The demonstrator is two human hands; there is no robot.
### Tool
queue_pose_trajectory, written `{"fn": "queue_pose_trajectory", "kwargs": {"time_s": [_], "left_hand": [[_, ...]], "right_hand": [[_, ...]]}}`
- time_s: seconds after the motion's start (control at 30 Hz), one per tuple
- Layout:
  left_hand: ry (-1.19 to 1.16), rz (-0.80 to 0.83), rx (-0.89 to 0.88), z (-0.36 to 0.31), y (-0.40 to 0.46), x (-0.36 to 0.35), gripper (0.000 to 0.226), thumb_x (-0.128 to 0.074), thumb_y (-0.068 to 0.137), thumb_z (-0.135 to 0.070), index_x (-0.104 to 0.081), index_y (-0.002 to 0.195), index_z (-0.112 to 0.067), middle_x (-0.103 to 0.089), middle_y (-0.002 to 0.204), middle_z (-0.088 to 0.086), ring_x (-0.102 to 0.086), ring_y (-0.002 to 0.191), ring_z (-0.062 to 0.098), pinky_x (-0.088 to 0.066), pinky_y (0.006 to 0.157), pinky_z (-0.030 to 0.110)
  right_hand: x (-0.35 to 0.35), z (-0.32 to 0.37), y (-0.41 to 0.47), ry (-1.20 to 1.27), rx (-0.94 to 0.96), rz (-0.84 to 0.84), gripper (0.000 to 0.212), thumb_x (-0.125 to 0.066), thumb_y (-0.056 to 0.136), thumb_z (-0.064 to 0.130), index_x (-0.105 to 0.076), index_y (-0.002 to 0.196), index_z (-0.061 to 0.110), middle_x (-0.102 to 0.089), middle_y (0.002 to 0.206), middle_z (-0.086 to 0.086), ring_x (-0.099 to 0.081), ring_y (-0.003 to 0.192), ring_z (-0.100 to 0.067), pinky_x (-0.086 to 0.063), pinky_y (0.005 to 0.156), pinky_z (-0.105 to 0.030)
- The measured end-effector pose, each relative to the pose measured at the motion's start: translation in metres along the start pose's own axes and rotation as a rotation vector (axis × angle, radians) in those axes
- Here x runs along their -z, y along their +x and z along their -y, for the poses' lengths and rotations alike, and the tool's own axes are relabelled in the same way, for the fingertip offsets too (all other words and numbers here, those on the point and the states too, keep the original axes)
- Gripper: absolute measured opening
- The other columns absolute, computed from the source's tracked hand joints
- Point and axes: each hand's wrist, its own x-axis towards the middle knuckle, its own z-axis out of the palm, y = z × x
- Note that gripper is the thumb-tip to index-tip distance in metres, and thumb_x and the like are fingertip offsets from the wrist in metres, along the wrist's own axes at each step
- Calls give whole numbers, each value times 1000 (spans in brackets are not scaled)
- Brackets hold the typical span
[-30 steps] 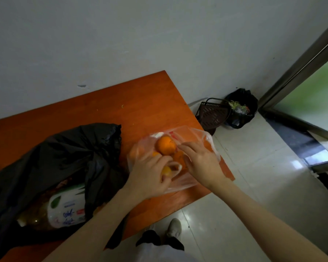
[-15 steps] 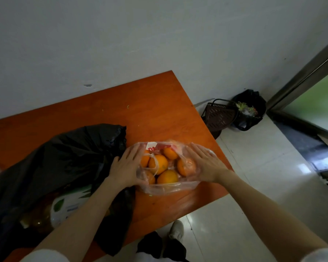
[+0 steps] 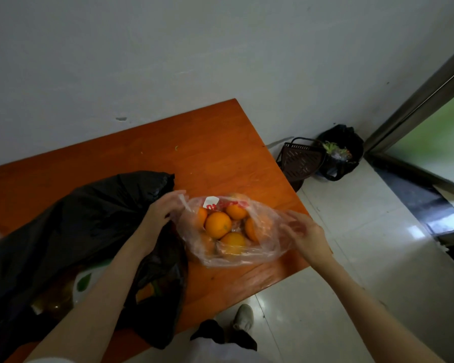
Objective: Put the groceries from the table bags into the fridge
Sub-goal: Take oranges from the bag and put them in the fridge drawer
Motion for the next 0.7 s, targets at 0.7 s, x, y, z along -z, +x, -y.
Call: {"fn": "queue_pose_trajectory", "kwargs": {"time_s": [0.7], "left_hand": [[1378,4,-225,39,-21,-50,41,-48,91,-48,-50,122,-20,-48,125,2,-58,102,19,-44,73,28]], "right_hand": [[-85,69,-12,-600,134,356,52,-53,88,50,-45,123,13,-50,124,-9,-46,114,-26,-40,92,-37]]}}
